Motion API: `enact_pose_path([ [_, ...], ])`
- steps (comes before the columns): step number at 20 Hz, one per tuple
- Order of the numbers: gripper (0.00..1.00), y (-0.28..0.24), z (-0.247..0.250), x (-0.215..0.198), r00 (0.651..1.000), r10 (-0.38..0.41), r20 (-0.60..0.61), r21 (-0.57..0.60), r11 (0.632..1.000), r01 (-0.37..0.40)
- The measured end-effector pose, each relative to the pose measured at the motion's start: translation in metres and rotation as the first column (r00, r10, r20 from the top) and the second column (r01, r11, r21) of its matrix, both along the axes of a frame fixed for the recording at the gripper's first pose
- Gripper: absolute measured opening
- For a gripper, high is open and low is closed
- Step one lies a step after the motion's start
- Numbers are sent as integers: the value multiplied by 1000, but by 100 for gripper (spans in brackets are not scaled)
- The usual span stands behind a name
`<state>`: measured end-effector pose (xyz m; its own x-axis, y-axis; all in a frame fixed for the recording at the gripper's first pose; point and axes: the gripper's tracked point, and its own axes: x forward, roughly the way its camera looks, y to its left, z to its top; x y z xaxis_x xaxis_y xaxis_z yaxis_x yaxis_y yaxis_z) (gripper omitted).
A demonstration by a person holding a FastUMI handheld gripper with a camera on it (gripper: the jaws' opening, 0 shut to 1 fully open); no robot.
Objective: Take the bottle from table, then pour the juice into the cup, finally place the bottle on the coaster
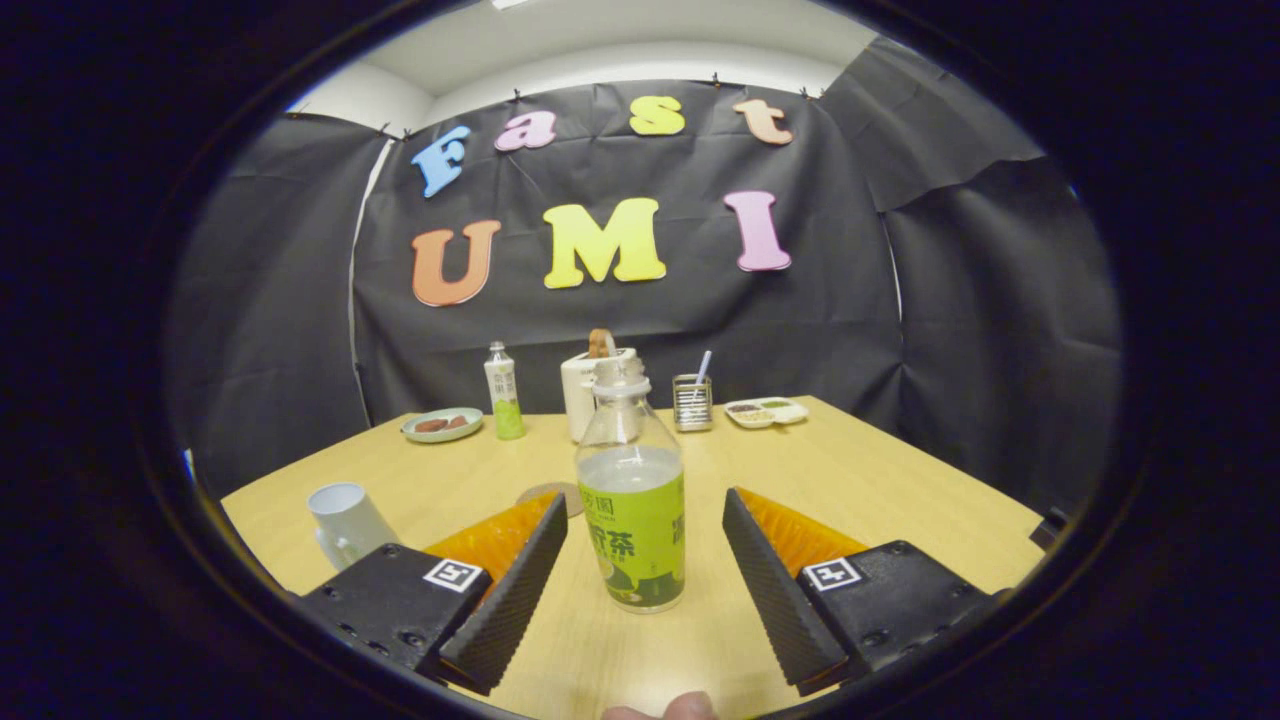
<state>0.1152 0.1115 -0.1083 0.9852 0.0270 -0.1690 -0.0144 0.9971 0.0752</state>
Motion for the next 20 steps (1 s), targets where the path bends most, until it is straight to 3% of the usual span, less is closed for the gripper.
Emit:
enact_pose_path([
  [11, 99, 10, -24, 39, 996, -20, -92, 45, 999, 25],
  [14, 90, 12, -28, 45, 994, -17, -110, 58, 998, 24],
  [20, 85, 14, -29, 50, 991, -19, -135, 39, 999, 25],
])
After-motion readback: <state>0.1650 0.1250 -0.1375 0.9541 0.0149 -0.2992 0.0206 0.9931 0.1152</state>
